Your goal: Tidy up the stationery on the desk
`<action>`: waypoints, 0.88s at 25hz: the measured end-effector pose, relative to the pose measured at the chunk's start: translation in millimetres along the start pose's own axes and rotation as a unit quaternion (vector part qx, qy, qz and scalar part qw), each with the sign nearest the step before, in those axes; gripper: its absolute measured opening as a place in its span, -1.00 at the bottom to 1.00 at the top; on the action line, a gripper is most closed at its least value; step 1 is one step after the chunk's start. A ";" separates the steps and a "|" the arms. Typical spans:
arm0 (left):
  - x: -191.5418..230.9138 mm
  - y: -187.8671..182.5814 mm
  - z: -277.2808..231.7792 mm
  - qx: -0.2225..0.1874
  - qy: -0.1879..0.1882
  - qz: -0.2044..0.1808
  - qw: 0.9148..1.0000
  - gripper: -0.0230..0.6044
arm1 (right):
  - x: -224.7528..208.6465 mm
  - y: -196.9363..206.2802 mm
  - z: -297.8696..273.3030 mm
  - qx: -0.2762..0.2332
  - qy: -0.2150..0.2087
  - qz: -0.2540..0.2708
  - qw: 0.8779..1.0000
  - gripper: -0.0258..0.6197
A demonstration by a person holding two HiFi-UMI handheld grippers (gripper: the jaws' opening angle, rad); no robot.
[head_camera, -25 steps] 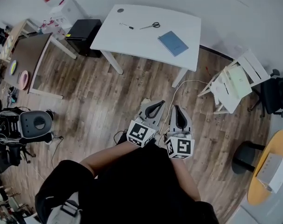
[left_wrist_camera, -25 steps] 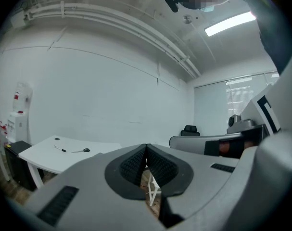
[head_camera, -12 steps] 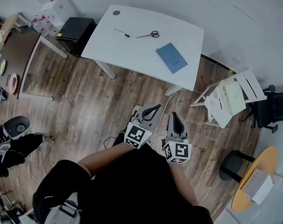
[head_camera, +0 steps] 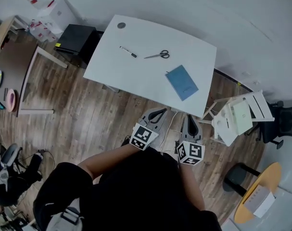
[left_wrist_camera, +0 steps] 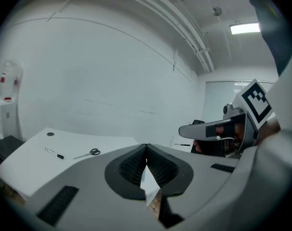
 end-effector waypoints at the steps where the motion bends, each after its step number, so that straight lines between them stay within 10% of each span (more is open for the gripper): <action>1: 11.0 -3.1 -5.8 0.005 0.003 -0.005 1.000 -0.88 | -5.0 -1.3 -10.2 0.003 0.006 -0.001 1.000 -0.82; 6: 38.4 0.2 -38.3 0.048 0.034 -0.007 0.998 -0.88 | -17.2 1.3 -50.6 0.024 0.022 -0.014 0.999 -0.81; 22: 134.8 24.4 -119.2 0.118 -0.033 0.025 0.992 -0.88 | -52.5 62.3 -153.6 0.106 -0.015 -0.061 0.992 -0.81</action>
Point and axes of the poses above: the fingertips, and each gripper's own axes: z backward along the fingers, x to its left, y out of its underside, the point moved 5 cm from there along z, backward along the fingers, and after that the axes turned 7 degrees about z, right-handed, at the moved point
